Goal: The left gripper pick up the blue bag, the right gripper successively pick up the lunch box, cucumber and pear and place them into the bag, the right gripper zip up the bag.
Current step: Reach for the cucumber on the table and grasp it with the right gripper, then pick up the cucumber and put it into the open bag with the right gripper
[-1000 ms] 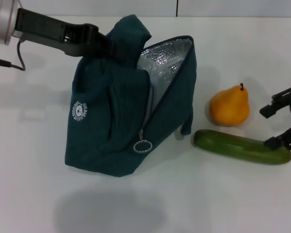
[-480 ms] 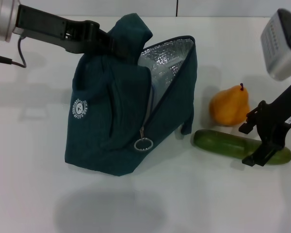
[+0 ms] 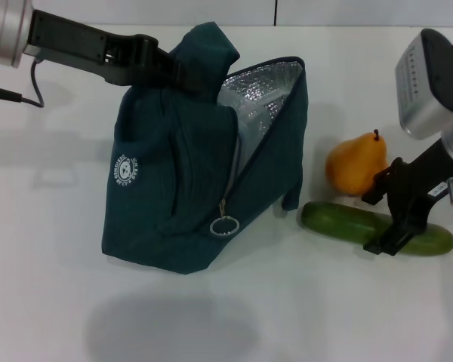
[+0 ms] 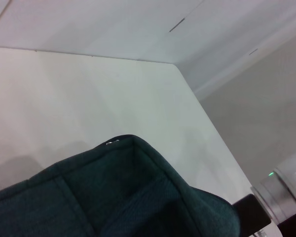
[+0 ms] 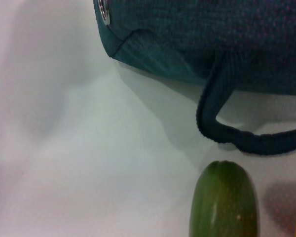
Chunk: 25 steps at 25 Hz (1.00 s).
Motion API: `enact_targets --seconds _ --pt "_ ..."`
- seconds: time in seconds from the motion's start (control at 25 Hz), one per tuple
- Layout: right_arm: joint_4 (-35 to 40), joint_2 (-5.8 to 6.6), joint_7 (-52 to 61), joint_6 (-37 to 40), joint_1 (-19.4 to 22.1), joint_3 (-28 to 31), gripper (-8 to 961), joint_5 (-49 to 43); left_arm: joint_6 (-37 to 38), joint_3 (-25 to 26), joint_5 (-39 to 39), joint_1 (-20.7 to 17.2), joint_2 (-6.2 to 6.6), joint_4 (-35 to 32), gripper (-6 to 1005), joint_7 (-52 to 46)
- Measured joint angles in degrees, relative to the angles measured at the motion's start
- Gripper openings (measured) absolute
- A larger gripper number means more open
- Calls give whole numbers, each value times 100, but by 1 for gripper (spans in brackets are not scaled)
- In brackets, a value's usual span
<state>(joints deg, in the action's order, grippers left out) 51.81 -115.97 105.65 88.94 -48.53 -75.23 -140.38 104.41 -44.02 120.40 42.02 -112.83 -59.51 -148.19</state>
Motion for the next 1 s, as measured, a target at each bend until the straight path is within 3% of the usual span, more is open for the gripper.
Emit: enact_targets --seconds 0.48,0.88,1.0 --pt "-112 -4 9 -412 123 -296 867 258 0 -10 8 3 14 2 42 28" --pt "-43 2 13 -253 128 -299 580 274 0 -11 14 -11 7 7 42 35" --pt "12 10 13 -58 130 -282 584 328 1 -7 19 -9 10 19 42 39"
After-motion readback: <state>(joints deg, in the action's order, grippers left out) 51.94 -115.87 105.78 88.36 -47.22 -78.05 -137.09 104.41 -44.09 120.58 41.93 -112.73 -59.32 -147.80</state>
